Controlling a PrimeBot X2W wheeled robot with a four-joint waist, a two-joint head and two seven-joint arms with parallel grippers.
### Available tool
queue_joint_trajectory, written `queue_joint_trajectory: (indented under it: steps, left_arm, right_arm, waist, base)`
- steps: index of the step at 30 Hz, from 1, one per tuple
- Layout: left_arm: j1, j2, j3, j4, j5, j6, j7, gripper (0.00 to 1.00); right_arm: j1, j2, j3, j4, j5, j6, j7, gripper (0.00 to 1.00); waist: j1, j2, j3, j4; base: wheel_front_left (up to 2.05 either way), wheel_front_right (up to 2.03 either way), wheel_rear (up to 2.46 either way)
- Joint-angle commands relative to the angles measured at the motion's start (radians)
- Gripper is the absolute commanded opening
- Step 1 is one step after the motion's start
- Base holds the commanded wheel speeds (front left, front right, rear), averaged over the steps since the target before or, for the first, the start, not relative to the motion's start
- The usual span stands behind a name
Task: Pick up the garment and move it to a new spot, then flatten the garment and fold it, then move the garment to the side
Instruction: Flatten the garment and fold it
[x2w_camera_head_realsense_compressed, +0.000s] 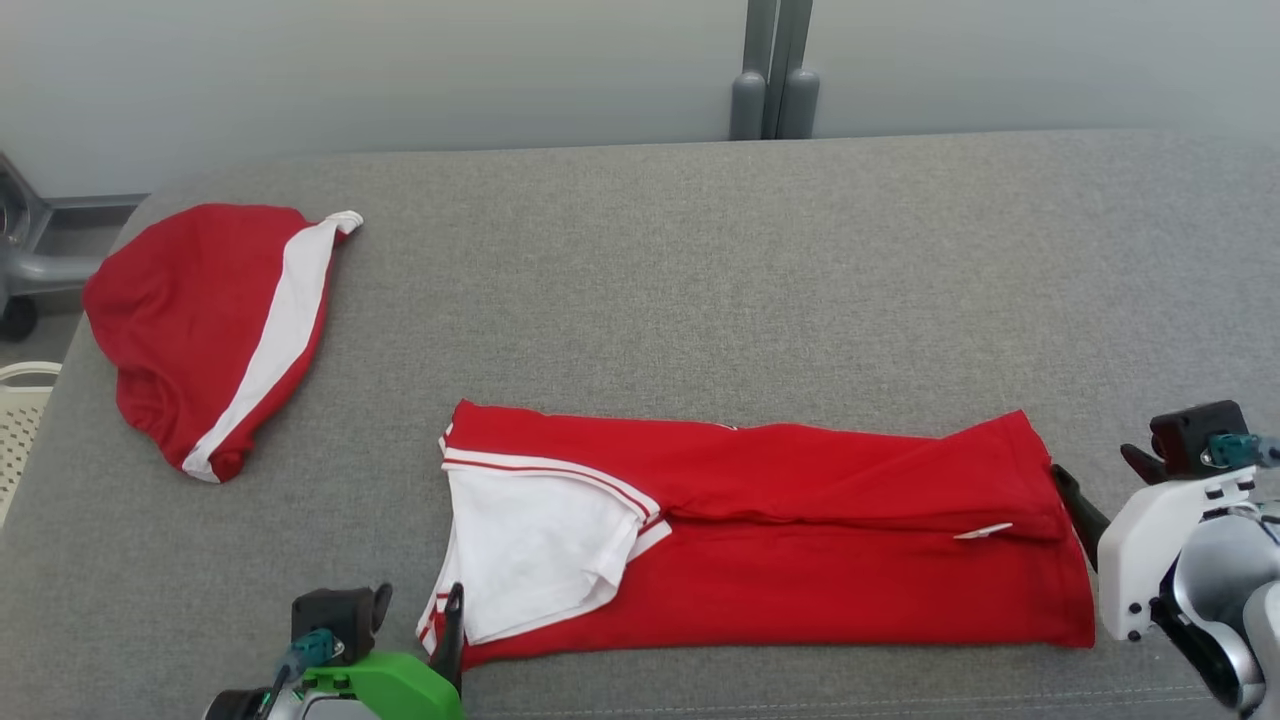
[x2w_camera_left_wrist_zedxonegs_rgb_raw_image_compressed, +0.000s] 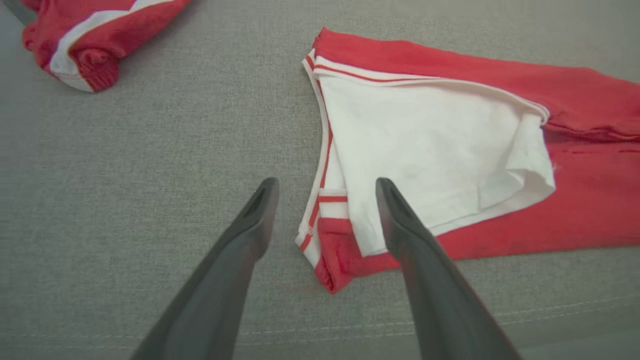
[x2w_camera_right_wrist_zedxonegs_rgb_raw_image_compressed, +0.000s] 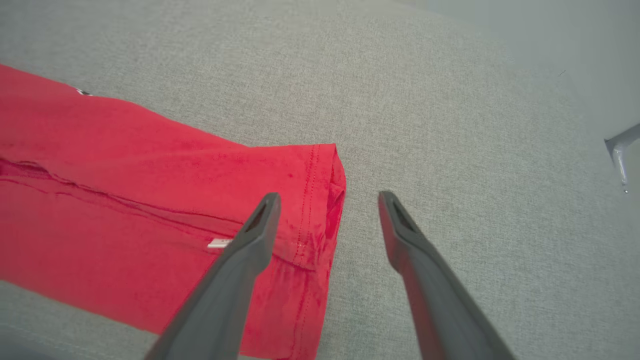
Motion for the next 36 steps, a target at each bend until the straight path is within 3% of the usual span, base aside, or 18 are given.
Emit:
queue_joint_trajectory:
  steps: [1, 8, 14, 24, 31, 36]
  left_arm:
    - [0.013, 0.01, 0.006, -0.005, 0.019, -0.007, -0.034, 1.0]
    - [0.025, -0.005, 0.081, -0.014, 0.006, -0.047, -0.229, 1.0]
    - [0.045, -0.04, 0.187, -0.041, 0.041, -0.082, -0.281, 1.0]
    - [0.134, -0.147, 0.428, -0.072, 0.128, -0.18, -0.28, 1.0]
    - [0.149, -0.148, 0.465, -0.006, 0.197, -0.271, -0.279, 1.0]
    - [0.154, -0.161, 0.48, 0.021, 0.22, -0.3, -0.279, 1.0]
  right_arm:
    - [0.024, 0.027, -0.021, -0.012, -0.018, -0.001, -0.028, 1.0]
    - [0.089, 0.2, -0.142, -0.046, -0.057, -0.001, -0.206, 1.0]
    - [0.117, 0.327, -0.229, -0.036, -0.043, -0.001, -0.348, 1.0]
    - [0.136, 0.395, -0.234, 0.011, -0.063, -0.001, -0.496, 1.0]
    - [0.158, 0.399, -0.137, 0.064, -0.053, -0.001, -0.548, 1.0]
    - [0.17, 0.399, -0.093, 0.099, -0.1, -0.001, -0.555, 1.0]
  waist:
    - [0.0, -0.0001, -0.021, 0.002]
    - [0.0, -0.0001, -0.067, 0.007]
    - [0.0, -0.0001, -0.096, 0.015]
    - [0.0, -0.0001, -0.123, 0.029]
    - [0.0, -0.0001, -0.131, 0.038]
    - [0.0, -0.0001, -0.136, 0.043]
  base:
    - [0.0, 0.0, 0.0]
    - [0.0, 0.0, 0.0]
    - [0.0, 0.0, 0.0]
    - [0.0, 0.0, 0.0]
    - [0.0, 0.0, 0.0]
    - [0.0, 0.0, 0.0]
